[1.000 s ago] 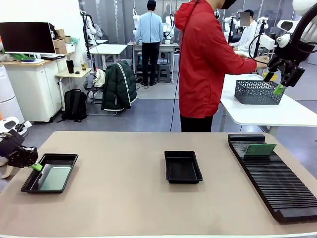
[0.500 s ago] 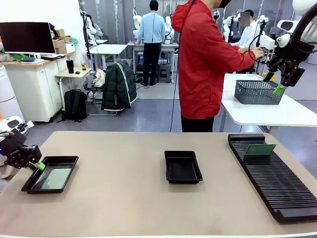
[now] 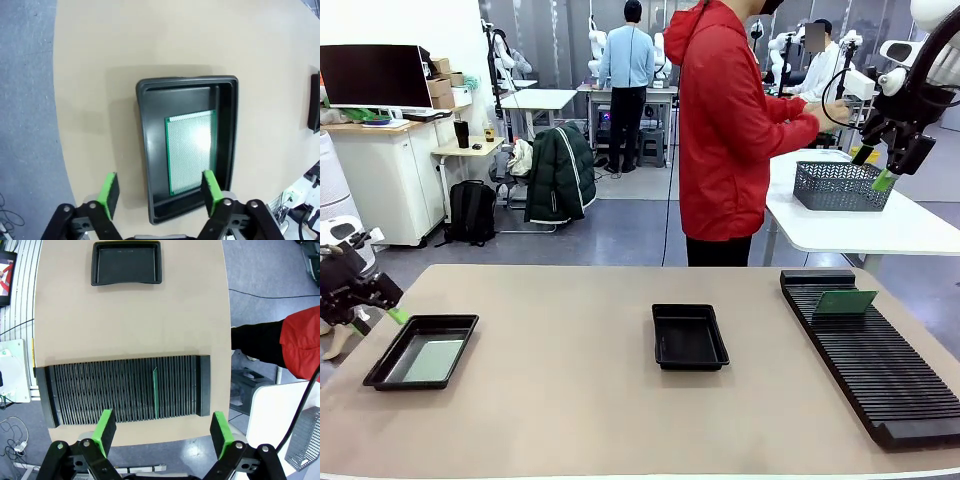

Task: Inspect and transfer BCBs to ESD trays.
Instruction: Pick up the ESD tray and place it on the left side of the table.

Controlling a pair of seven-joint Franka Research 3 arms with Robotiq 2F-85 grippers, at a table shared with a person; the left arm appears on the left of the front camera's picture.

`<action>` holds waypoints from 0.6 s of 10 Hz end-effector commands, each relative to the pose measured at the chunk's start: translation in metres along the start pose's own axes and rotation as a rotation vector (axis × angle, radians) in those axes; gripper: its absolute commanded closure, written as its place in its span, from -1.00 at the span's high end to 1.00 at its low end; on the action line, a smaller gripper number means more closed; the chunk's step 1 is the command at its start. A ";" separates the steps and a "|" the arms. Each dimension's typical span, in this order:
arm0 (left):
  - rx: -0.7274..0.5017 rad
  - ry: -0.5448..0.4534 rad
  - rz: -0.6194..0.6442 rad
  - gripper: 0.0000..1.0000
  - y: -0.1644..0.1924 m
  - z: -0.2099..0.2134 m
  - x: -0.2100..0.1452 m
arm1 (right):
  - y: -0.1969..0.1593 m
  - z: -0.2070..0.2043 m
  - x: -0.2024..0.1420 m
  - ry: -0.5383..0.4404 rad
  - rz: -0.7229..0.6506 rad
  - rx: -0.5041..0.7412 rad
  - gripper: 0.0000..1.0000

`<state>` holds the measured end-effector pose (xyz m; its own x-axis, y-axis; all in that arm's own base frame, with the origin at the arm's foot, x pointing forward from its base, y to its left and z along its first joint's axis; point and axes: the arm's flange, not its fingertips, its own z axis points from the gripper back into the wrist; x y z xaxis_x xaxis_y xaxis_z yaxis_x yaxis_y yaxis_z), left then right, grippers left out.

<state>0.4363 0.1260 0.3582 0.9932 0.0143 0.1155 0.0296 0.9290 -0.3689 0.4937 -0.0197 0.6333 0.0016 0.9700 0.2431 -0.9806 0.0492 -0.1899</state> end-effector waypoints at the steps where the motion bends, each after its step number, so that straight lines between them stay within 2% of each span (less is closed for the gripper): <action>1: 0.035 0.056 -0.011 1.00 -0.016 0.026 0.003 | 0.000 0.000 -0.001 0.000 -0.001 0.000 1.00; 6: 0.169 0.147 -0.020 1.00 -0.055 0.072 0.013 | 0.000 0.000 -0.001 0.000 -0.001 0.000 1.00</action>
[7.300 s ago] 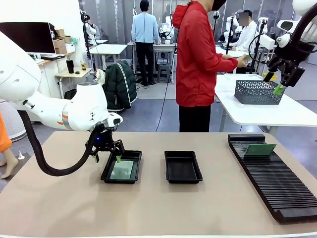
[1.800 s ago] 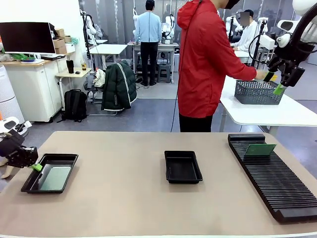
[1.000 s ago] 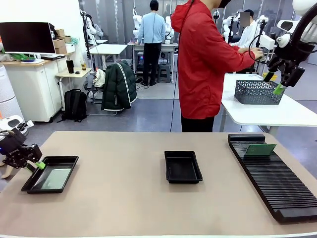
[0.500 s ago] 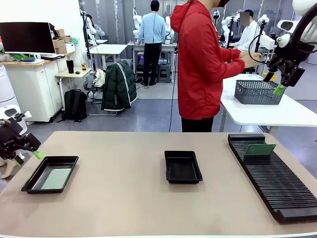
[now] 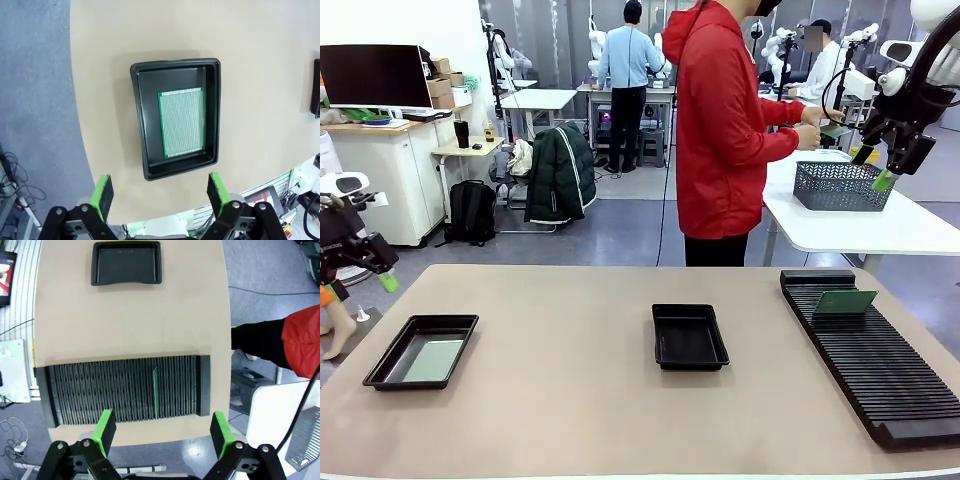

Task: Inspect and transfer BCBs to ESD trays.
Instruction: Pick up the ESD tray and place it on the left side of the table.

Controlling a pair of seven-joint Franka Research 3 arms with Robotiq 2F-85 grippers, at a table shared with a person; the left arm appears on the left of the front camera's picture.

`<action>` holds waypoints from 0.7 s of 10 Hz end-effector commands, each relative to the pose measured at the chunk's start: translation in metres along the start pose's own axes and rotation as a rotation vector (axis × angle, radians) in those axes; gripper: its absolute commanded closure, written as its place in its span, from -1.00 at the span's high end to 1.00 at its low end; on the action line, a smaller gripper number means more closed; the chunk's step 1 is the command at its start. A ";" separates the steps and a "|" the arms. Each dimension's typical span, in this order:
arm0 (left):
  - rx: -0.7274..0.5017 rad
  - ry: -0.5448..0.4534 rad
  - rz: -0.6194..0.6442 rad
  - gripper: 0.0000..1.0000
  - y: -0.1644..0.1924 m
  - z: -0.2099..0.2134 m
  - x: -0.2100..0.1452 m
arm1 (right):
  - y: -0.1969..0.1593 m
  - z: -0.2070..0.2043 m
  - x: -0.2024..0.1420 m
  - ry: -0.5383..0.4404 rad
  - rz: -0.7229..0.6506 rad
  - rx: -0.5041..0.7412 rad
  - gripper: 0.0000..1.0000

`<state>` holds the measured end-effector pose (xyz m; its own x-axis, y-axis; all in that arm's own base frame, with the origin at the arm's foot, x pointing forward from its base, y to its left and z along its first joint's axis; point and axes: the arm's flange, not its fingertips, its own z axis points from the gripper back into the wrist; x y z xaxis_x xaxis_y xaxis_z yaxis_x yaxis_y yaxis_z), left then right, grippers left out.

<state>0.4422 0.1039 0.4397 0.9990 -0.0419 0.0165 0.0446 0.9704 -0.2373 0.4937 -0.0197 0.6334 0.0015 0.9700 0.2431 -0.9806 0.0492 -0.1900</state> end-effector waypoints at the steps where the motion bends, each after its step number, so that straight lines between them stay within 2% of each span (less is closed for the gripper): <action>1: 0.062 0.041 -0.003 1.00 -0.010 0.013 0.000 | 0.000 0.000 -0.001 0.000 -0.001 0.000 1.00; 4: 0.083 0.072 0.015 1.00 -0.020 0.021 0.005 | 0.000 0.000 -0.001 0.000 -0.001 0.000 1.00; 5: 0.059 0.032 -0.011 1.00 -0.013 0.016 0.004 | 0.000 0.000 -0.001 0.000 -0.001 0.000 1.00; 7: 0.059 0.032 -0.011 1.00 -0.013 0.016 0.004 | 0.000 0.000 -0.001 0.000 -0.001 0.000 1.00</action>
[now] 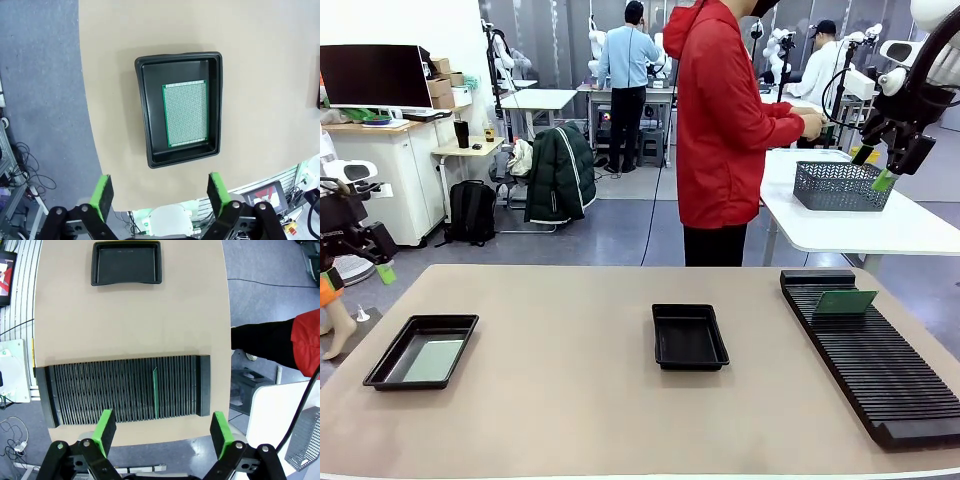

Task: Inspect and transfer BCBs to ESD trays.
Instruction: Pick up the ESD tray and place it on the left side of the table, then pick up the Blank PCB from the PCB Rack and place it in the right ESD tray.

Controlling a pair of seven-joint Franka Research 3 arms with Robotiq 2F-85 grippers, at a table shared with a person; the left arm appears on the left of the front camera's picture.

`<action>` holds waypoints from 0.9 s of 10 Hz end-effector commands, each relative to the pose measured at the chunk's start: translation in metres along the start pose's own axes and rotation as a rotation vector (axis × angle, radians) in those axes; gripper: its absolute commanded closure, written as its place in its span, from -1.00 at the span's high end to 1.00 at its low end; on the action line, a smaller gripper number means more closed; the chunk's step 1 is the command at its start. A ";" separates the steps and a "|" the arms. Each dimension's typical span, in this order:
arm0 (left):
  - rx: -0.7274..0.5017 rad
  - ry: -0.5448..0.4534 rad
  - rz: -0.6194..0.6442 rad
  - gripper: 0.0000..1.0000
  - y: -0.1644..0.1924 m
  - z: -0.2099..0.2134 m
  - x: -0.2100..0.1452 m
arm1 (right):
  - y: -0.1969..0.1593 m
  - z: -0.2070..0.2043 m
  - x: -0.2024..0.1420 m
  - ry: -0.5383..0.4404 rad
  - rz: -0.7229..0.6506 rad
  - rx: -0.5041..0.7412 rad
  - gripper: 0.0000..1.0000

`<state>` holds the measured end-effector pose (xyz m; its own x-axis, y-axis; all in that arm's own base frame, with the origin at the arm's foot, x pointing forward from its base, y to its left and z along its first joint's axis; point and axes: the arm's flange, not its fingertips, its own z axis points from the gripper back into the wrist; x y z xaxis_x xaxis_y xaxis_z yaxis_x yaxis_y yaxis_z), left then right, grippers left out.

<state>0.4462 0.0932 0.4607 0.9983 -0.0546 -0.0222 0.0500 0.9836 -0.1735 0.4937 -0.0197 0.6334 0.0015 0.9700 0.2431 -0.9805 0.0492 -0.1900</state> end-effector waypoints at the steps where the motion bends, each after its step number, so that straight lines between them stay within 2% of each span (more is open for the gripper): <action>1: -0.007 -0.009 -0.007 1.00 0.002 -0.002 -0.001 | 0.000 0.000 -0.001 0.000 -0.001 0.000 1.00; 9: -0.007 -0.009 -0.007 1.00 0.002 -0.002 -0.001 | 0.000 0.000 -0.001 0.000 -0.001 0.000 1.00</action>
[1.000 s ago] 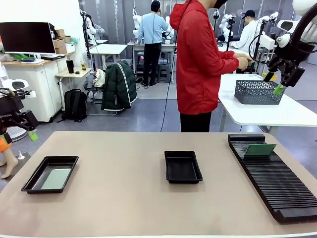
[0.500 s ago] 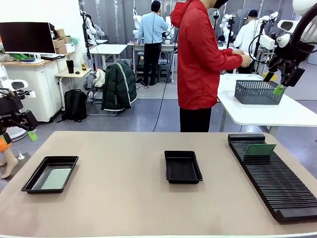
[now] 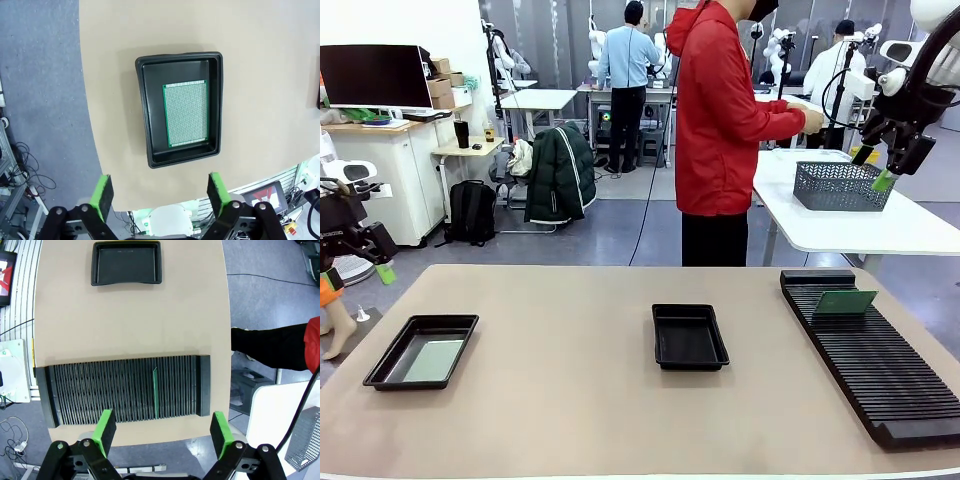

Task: Inspect and transfer BCBs to ESD trays.
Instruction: Pick up the Blank PCB from the PCB Rack and place it in the right ESD tray.

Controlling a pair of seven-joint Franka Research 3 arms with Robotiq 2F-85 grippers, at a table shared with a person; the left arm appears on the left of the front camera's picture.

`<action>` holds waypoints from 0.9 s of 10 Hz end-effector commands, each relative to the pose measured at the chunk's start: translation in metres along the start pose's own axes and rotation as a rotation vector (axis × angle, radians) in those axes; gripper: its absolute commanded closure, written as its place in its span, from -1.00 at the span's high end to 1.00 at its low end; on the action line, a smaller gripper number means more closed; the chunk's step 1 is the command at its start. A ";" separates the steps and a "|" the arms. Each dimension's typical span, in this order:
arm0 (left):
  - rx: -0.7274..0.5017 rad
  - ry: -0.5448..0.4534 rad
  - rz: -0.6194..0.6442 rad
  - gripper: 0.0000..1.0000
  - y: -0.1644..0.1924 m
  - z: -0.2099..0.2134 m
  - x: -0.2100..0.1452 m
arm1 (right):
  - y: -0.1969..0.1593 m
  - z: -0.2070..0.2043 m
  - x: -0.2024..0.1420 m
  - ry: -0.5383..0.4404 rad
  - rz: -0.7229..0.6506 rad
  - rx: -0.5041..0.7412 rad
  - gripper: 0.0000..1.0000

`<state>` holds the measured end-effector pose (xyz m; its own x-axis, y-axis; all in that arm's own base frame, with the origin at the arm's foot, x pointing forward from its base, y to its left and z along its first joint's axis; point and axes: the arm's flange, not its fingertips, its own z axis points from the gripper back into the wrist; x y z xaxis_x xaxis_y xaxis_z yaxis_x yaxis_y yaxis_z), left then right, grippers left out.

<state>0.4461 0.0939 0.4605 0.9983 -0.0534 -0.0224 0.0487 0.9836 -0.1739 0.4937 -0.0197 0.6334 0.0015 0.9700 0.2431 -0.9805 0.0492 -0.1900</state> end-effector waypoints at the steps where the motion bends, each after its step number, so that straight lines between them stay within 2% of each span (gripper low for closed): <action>1: -0.006 -0.009 -0.008 1.00 0.001 -0.002 -0.001 | 0.000 0.000 -0.001 0.000 -0.001 0.000 1.00; 9: -0.006 -0.009 -0.008 1.00 0.001 -0.002 -0.001 | 0.000 0.000 -0.001 0.000 -0.001 0.000 1.00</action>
<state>0.4461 0.0939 0.4605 0.9983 -0.0534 -0.0224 0.0487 0.9836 -0.1739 0.4937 -0.0197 0.6334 0.0015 0.9700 0.2431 -0.9806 0.0492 -0.1900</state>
